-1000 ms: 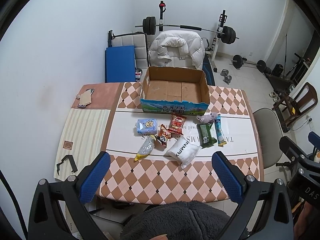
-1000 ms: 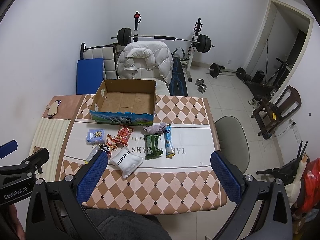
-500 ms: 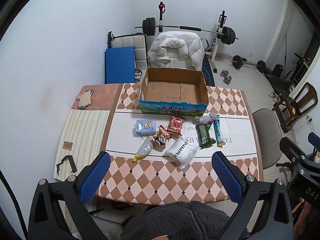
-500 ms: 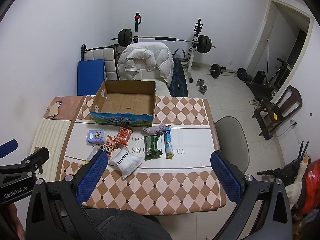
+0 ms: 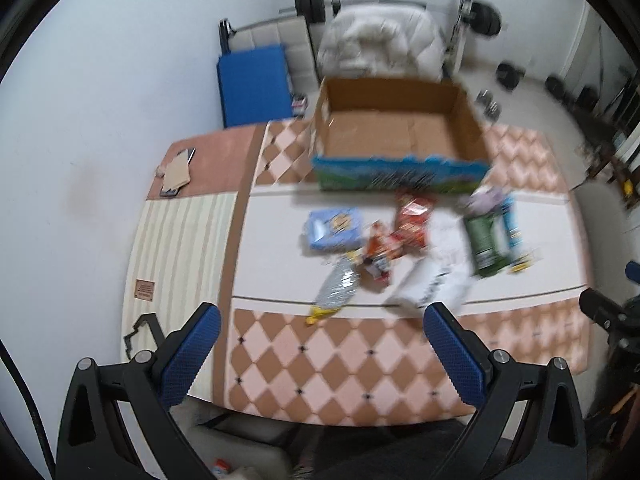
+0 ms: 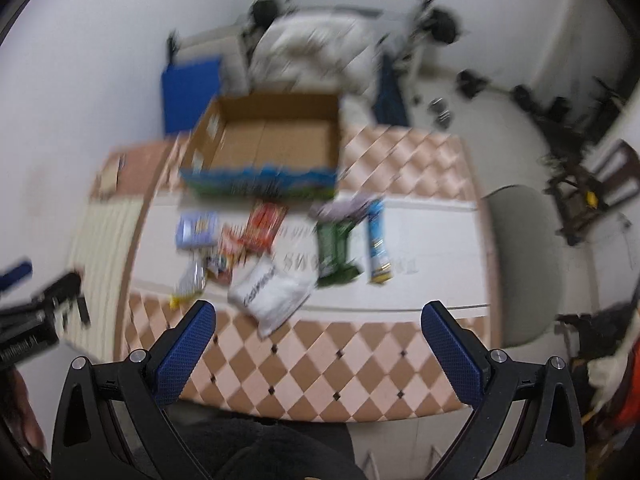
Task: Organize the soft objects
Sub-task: 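Grasp the silver glitter sponge with left gripper while right grasps white NMAX pouch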
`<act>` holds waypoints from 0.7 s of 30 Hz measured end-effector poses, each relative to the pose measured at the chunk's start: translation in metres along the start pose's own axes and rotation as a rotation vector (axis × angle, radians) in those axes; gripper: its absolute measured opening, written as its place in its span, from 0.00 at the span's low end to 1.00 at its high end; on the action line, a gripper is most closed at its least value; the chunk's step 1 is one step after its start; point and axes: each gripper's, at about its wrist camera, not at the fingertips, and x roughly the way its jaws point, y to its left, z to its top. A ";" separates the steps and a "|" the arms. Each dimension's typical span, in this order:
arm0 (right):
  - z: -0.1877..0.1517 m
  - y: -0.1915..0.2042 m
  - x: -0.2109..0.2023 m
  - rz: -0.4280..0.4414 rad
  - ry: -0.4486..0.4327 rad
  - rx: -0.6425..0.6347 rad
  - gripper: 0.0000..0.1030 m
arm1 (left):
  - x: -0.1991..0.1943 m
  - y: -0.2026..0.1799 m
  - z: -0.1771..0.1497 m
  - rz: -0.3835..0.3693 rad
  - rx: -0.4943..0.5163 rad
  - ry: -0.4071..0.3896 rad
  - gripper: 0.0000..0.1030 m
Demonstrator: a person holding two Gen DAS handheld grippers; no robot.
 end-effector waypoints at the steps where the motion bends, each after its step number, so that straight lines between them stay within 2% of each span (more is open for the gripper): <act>1: 0.001 0.008 0.023 -0.002 0.032 -0.039 1.00 | 0.016 0.002 -0.001 0.006 0.012 0.017 1.00; 3: 0.003 0.026 0.073 -0.020 0.110 -0.127 1.00 | 0.049 0.008 -0.004 0.034 0.033 0.053 1.00; 8: 0.005 0.067 0.187 -0.033 0.263 -0.291 1.00 | 0.136 0.016 -0.006 0.038 0.090 0.174 1.00; 13: 0.005 0.086 0.279 -0.031 0.357 -0.348 1.00 | 0.212 0.005 -0.005 0.000 0.197 0.270 1.00; 16: -0.002 0.102 0.305 -0.037 0.372 -0.433 1.00 | 0.250 -0.015 -0.006 -0.026 0.308 0.311 1.00; 18: -0.010 0.115 0.321 -0.037 0.397 -0.513 1.00 | 0.267 -0.026 -0.008 -0.037 0.365 0.331 0.92; 20: -0.016 0.121 0.338 -0.007 0.467 -0.526 1.00 | 0.282 -0.034 -0.009 -0.065 0.393 0.371 0.75; 21: -0.018 0.123 0.348 -0.033 0.488 -0.521 1.00 | 0.287 -0.036 -0.009 -0.080 0.391 0.386 0.71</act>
